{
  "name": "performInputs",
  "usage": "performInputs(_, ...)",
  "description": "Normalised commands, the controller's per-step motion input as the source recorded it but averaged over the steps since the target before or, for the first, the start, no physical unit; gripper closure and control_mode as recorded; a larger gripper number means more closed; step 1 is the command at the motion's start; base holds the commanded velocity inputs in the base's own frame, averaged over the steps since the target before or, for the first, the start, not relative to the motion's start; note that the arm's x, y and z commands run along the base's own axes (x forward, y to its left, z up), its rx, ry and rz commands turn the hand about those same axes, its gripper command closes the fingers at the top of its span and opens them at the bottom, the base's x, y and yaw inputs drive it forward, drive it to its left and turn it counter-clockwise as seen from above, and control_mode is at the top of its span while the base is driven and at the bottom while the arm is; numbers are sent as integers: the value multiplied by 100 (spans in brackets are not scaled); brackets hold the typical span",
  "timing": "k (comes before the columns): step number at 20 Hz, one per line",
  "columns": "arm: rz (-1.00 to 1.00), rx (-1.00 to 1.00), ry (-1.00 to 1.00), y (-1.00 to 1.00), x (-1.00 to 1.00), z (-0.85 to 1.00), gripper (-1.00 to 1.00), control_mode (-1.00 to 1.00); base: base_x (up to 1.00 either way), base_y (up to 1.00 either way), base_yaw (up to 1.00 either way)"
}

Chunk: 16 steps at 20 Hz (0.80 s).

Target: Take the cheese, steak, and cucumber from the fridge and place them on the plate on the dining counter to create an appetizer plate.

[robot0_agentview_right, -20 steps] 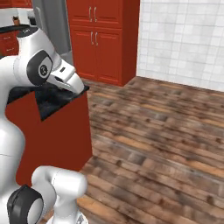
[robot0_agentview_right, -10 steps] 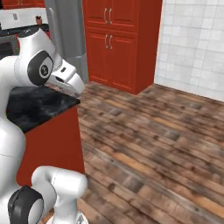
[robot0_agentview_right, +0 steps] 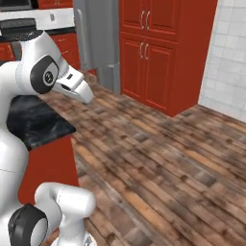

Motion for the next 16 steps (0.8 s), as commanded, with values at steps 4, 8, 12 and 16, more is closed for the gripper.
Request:
performInputs(4,0,0,0,0,0,0,-100,100,100,-63,38)
performInputs(8,0,0,0,0,0,0,-100,100,100,-65,36)
performInputs(12,0,0,0,0,0,0,-100,100,100,-63,37)
performInputs(16,0,0,0,0,0,0,-100,100,100,-61,39)
